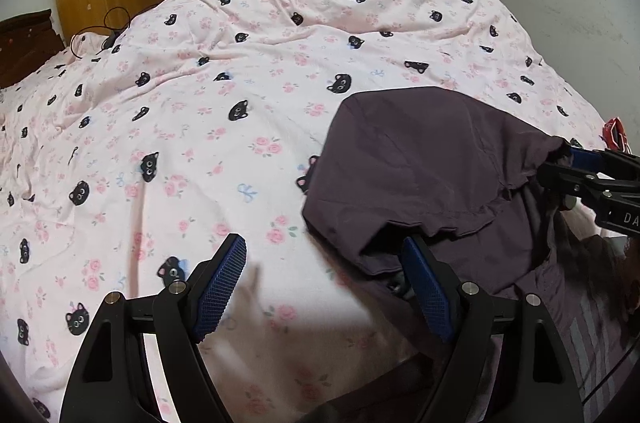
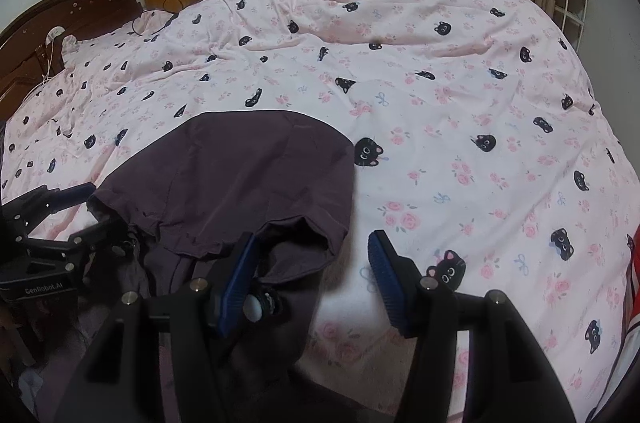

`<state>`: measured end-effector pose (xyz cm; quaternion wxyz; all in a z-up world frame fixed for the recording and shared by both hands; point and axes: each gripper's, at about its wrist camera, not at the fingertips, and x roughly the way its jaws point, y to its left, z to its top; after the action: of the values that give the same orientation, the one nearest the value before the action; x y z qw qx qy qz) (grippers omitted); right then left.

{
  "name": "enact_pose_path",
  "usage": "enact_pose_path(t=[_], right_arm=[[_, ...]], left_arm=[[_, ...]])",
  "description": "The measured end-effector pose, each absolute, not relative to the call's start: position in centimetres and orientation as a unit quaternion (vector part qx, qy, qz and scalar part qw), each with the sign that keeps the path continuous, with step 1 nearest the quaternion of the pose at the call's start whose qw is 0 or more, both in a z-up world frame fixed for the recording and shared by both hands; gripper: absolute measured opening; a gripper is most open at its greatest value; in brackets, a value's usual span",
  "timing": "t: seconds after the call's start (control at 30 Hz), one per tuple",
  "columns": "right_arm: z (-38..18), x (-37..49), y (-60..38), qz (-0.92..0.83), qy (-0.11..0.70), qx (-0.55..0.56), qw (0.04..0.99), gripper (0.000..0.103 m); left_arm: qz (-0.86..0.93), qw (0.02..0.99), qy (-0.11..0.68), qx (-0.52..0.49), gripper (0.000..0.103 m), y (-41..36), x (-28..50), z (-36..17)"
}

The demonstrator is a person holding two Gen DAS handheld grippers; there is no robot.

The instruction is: Fold clothes

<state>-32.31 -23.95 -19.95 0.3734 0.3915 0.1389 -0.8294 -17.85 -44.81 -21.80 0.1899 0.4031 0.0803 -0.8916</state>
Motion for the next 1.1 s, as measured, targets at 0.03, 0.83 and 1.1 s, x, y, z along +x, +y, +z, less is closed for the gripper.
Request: enact_pose_path(t=[0.03,0.83,1.1], right_arm=[[-20.0,-32.4,-23.8,-0.832,0.139,0.393,0.368,0.058],[-21.4,-32.3,-24.5,-0.838,0.125,0.407,0.342,0.005],[-18.3,-30.7,-23.9,-0.865,0.137,0.352,0.331,0.005]], left_arm=[[-0.891,0.193,0.080,0.403,0.076,-45.0,-17.8,-21.8],[-0.869,0.276,0.067,0.404,0.069,-46.9,-17.0,-22.6],[-0.885,0.281,0.027,0.371,0.055,-45.7,-16.7,-19.7]])
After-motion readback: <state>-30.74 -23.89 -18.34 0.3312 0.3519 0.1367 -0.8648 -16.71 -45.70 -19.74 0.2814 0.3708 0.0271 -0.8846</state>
